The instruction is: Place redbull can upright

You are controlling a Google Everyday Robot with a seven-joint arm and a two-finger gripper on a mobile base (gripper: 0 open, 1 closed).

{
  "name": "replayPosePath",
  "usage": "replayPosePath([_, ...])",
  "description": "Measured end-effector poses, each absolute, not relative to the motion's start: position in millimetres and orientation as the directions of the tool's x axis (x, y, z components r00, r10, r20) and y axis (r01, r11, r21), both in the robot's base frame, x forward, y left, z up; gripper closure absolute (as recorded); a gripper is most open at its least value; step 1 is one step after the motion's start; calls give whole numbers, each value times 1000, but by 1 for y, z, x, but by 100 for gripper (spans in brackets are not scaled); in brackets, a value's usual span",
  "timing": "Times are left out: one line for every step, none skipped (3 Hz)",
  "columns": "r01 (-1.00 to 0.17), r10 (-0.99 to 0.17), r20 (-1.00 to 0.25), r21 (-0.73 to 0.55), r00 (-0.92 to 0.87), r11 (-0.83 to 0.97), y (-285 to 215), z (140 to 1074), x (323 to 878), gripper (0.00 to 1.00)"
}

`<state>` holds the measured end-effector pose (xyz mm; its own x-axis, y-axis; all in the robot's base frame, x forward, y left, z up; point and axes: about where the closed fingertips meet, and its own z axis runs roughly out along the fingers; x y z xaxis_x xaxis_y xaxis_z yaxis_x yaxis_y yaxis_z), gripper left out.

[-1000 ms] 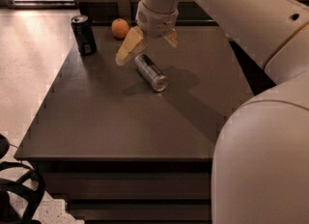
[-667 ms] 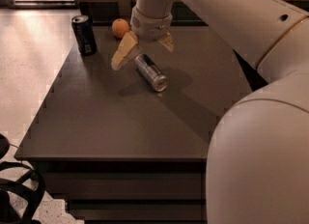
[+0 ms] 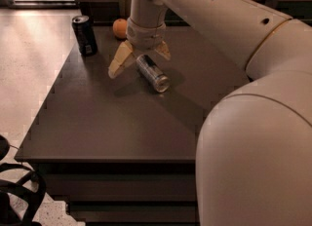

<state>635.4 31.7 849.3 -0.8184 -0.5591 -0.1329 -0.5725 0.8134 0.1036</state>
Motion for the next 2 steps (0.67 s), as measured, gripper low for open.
replayPosePath([-569, -558, -120, 100, -821, 816, 31, 838, 641, 0])
replayPosePath([-564, -557, -98, 69, -825, 823, 22, 824, 649, 0])
